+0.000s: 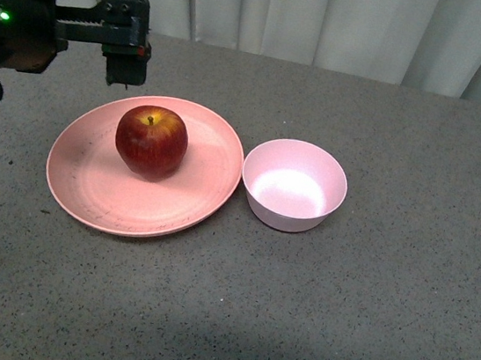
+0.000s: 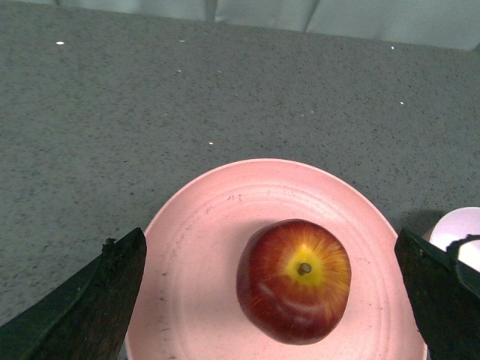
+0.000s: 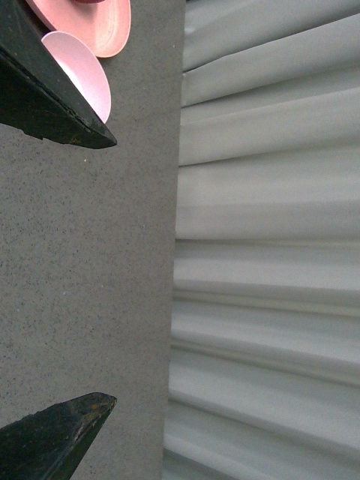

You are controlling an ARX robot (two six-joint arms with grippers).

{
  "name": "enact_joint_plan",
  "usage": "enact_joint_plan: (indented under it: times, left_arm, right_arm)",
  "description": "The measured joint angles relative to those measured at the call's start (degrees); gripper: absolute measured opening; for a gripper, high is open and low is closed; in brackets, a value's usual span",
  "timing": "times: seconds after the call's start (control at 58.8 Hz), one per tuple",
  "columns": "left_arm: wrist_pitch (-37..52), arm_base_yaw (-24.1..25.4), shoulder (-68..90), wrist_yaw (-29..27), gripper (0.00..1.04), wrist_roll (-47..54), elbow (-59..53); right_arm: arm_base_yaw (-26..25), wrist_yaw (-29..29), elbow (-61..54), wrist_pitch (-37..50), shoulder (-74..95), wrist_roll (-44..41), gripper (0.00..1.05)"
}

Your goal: Move apple from plate to bowl

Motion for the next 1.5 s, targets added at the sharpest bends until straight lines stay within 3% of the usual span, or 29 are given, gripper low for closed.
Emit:
enact_joint_plan:
  times: [0.544,0.986,1.224,1.496]
  left_arm:
    - [-11.45,-1.18,9.81,6.97,0.98,2.56,8.9]
    - [-15.08,-1.2,14.08,7.23,0.98,4.37,11.67]
    - [-15.17,-1.22,14.25,6.99,0.68,4.57,11.98]
    - [-15.19,-2.69,12.31,7.13,0.64,3.58,11.5]
  right_arm:
    - [0.0,0.02,0.0,0.0,0.0,0.0,0.95]
    - [0.0,0.0,0.0,0.0,0.0,0.0,0.95]
    - [0.0,0.0,0.0,0.0,0.0,0.0,0.95]
    - [0.0,0.0,0.0,0.0,0.0,0.0,0.95]
